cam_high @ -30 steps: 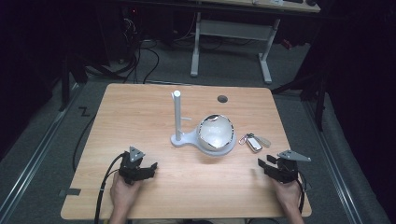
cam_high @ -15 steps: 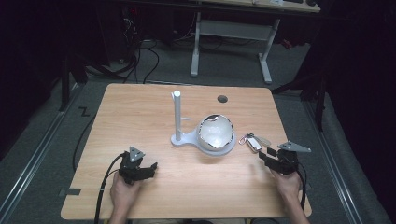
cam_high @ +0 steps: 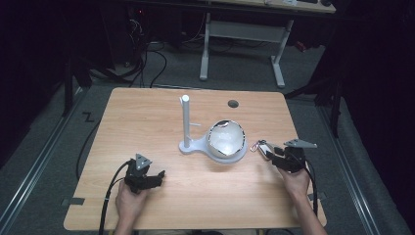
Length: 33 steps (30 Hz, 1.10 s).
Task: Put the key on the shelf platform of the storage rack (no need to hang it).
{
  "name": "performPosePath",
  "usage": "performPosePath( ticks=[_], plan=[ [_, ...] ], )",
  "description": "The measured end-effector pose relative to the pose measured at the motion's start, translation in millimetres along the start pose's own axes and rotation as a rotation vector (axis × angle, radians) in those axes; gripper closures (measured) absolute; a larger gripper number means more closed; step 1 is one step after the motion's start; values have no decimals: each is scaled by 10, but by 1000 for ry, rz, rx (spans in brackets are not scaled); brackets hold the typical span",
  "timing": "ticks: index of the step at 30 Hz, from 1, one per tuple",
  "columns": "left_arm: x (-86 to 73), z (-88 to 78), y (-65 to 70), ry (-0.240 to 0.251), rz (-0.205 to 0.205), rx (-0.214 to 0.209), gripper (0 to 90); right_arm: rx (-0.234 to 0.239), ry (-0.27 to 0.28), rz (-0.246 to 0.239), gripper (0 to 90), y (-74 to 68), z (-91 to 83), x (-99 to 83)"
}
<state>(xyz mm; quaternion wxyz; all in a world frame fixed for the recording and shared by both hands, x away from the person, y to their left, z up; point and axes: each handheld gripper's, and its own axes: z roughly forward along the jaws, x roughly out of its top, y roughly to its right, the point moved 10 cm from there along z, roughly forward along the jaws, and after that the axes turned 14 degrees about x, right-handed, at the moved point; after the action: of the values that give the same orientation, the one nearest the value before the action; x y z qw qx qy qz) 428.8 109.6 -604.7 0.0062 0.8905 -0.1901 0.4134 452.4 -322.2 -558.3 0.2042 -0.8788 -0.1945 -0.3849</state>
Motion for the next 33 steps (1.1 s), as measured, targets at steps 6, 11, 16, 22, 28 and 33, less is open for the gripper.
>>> performPosePath(
  ticks=[6,11,16,22,28,33],
  plan=[
    [0,0,0,0,0,0,228,-2,-25,-1,576,24,108,24],
    [0,0,0,0,0,0,228,6,-43,-10,591,12,192,70],
    [0,0,0,0,0,0,228,5,-61,-8,605,25,271,76],
    [0,0,0,0,0,0,228,7,-87,-7,626,31,356,55],
    [0,0,0,0,0,0,228,5,-101,-5,647,56,400,21],
    [0,0,0,0,0,-1,228,2,-110,-16,683,60,400,15]
  ],
)
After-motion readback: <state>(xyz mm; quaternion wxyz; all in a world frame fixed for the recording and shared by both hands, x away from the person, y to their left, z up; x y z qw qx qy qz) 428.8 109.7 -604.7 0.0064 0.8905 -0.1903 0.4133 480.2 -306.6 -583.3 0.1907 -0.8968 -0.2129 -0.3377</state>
